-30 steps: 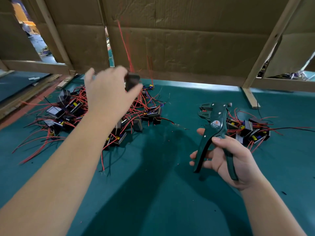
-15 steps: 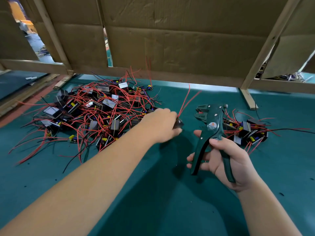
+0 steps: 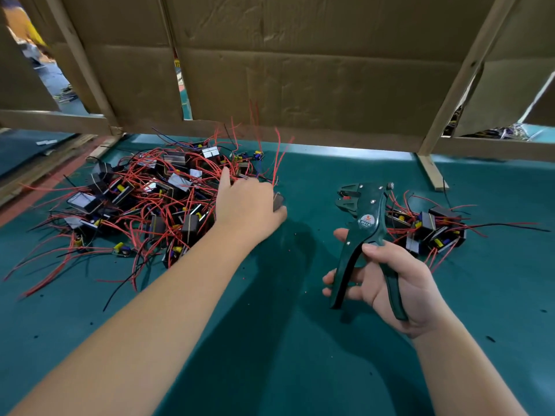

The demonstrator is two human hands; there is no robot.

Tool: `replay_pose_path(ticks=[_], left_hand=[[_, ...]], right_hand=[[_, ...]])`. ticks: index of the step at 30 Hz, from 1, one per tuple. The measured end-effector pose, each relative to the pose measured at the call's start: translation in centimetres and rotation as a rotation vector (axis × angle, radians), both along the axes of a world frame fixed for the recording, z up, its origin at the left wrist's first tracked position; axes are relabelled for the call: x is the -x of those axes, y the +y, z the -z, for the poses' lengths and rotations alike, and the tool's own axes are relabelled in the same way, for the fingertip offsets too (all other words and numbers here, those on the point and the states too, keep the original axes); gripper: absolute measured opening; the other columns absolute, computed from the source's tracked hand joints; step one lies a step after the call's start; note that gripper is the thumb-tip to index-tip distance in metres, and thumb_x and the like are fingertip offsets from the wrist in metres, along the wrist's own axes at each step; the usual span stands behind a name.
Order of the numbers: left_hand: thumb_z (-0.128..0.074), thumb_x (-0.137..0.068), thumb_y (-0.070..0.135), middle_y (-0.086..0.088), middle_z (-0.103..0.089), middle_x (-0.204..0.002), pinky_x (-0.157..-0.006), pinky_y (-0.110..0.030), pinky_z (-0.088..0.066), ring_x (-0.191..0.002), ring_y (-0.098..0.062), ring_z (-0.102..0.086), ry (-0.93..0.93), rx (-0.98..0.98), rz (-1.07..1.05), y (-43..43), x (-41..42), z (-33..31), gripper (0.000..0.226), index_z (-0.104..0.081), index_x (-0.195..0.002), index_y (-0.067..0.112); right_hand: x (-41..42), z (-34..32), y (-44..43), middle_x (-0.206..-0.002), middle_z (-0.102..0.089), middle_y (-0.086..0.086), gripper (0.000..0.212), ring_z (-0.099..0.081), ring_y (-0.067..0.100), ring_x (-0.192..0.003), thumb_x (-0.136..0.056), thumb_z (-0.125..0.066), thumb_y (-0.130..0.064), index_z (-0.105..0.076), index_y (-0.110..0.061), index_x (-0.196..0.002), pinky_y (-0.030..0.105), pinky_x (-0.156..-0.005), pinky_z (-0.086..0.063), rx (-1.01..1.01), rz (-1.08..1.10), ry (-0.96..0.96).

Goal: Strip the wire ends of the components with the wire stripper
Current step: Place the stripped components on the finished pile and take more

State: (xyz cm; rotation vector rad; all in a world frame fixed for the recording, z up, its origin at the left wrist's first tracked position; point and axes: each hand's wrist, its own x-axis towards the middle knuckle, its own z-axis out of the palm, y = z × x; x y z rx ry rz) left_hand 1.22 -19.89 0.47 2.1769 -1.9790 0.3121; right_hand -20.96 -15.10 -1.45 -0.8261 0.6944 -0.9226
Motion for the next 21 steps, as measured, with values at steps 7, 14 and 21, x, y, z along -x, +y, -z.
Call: replay_pose_path(ticks=[7, 14, 21], left_hand=[[-0.072, -0.067, 0.046, -0.002, -0.067, -0.066, -0.067, -0.023, -0.047, -0.062, -0.011, -0.060, 1.341, 0.264, 0.200, 4.2, 1.9, -0.3, 0.033, -0.065, -0.063, 0.014], [-0.048, -0.078, 0.056, -0.015, -0.074, -0.088, -0.079, -0.035, -0.056, -0.078, -0.027, -0.072, 2.209, -0.226, 0.219, 4.8, 1.7, 2.2, 0.045, -0.061, -0.085, 0.013], [-0.055, -0.080, 0.046, -0.007, -0.066, -0.102, -0.056, -0.021, -0.037, -0.064, -0.010, -0.059, 2.067, -0.170, 0.208, 5.2, 1.5, 2.9, 0.027, -0.071, -0.080, 0.025]], right_hand=[[-0.2, -0.4, 0.2, -0.100, -0.064, 0.017, 0.054, -0.062, 0.043, -0.068, -0.065, -0.064, -0.018, -0.058, 0.003, -0.114, 0.058, -0.061, -0.054, 0.011, -0.005, -0.035], [-0.3, -0.4, 0.4, -0.130, -0.055, 0.017, 0.063, -0.063, 0.041, -0.068, -0.074, -0.047, -0.021, -0.045, 0.009, -0.130, 0.058, -0.062, -0.055, 0.006, -0.011, -0.026], [-0.3, -0.2, 0.5, -0.134, -0.054, 0.017, 0.066, -0.062, 0.042, -0.069, -0.074, -0.047, -0.022, -0.044, 0.010, -0.132, 0.057, -0.063, -0.055, -0.020, -0.014, -0.028]])
